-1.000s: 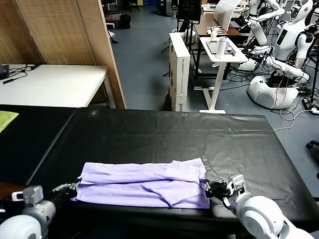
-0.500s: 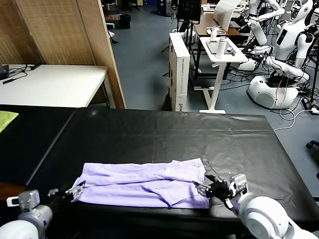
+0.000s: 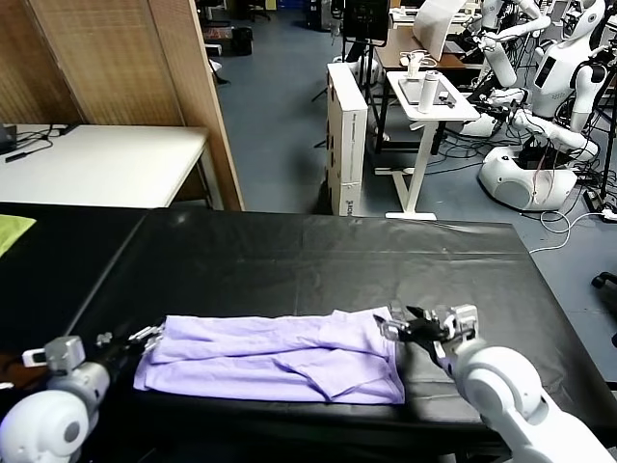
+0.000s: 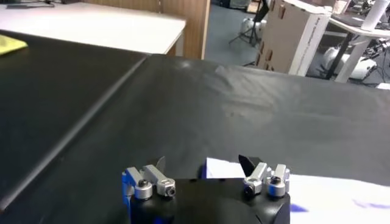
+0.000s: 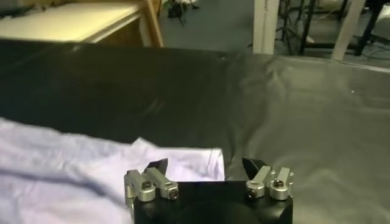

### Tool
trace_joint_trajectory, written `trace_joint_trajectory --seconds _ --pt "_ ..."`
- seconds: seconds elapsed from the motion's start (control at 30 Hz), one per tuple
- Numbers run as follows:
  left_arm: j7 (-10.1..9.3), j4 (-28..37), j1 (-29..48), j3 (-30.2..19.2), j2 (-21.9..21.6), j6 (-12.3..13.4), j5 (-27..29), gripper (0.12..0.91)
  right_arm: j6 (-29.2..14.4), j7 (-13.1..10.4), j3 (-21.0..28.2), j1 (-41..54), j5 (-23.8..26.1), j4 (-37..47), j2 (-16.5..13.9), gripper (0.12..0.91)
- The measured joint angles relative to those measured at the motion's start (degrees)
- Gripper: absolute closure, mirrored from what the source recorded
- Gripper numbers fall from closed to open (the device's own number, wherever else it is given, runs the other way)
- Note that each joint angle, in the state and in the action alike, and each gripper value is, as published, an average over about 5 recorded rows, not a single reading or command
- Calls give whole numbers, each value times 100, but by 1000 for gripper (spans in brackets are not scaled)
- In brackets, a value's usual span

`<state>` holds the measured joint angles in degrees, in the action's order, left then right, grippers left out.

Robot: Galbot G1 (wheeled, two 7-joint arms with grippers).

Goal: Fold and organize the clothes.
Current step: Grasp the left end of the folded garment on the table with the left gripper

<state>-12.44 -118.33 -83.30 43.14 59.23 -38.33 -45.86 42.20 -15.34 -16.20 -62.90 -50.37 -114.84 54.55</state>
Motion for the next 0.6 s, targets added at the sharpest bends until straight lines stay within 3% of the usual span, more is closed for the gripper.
trace_joint_trajectory --seconds 0.3,0.47,0.6 --pt "72 378 279 -211 -39 26 -5 123 0 24 30 12 148 281 281 234" --pt "104 433 277 -253 -2 38 -4 124 0 24 45 29 168 335 368 258" --pt "116 472 278 -294 39 44 20 176 0 26 48 17 188 377 407 287"
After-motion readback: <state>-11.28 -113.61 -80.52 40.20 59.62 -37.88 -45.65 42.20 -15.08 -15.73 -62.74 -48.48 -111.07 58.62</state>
